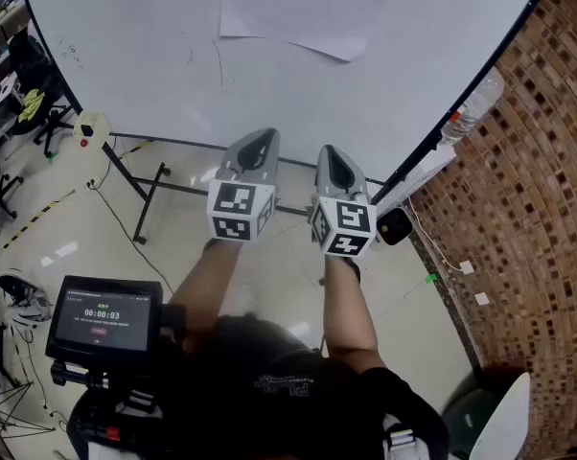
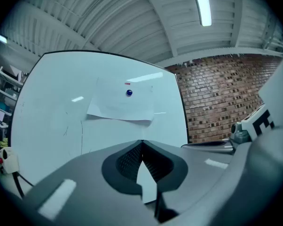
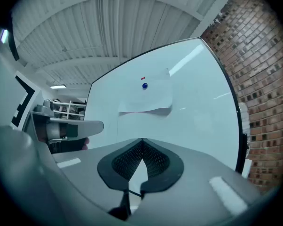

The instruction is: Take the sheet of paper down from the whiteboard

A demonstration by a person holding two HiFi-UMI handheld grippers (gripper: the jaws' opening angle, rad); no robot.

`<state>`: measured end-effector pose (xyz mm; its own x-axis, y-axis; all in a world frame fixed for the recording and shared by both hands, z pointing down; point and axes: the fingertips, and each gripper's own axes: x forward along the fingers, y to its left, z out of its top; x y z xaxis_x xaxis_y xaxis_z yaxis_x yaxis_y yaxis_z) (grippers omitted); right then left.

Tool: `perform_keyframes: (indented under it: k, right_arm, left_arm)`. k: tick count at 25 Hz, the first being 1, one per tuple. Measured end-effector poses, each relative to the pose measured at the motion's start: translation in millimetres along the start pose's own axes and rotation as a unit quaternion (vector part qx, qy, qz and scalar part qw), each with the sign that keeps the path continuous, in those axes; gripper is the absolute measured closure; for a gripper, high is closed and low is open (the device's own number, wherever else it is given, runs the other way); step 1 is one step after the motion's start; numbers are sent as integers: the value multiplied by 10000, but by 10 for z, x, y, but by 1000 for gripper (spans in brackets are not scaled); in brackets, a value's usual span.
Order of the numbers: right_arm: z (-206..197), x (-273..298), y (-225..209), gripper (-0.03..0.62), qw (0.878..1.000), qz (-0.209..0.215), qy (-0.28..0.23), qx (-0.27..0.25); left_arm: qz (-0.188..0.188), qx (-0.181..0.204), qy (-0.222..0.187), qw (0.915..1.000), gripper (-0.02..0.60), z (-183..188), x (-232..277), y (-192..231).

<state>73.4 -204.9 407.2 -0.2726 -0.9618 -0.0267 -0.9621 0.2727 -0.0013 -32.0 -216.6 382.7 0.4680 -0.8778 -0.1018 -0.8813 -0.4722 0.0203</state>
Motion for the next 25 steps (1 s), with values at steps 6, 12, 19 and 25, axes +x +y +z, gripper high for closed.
perform_keyframes:
  k: [6, 12, 19, 25]
  right_arm:
    - [5, 430, -34, 580, 9995, 191, 86, 237]
    - [190, 794, -27, 580, 9913, 865, -217, 966]
    - [498, 916, -403, 567, 9839, 874, -680, 1405]
    - [809, 1040, -862, 473, 9812, 1056, -820, 1389]
  left_arm:
    - [-110, 80, -22, 9999, 580, 109, 414, 198]
    - [-513, 393, 106, 9979, 578, 354, 883, 371]
    - [-588, 1056, -429, 9917, 486, 1018, 1170, 350]
    - [-252, 1188, -799, 9894, 439, 1490, 1421, 461]
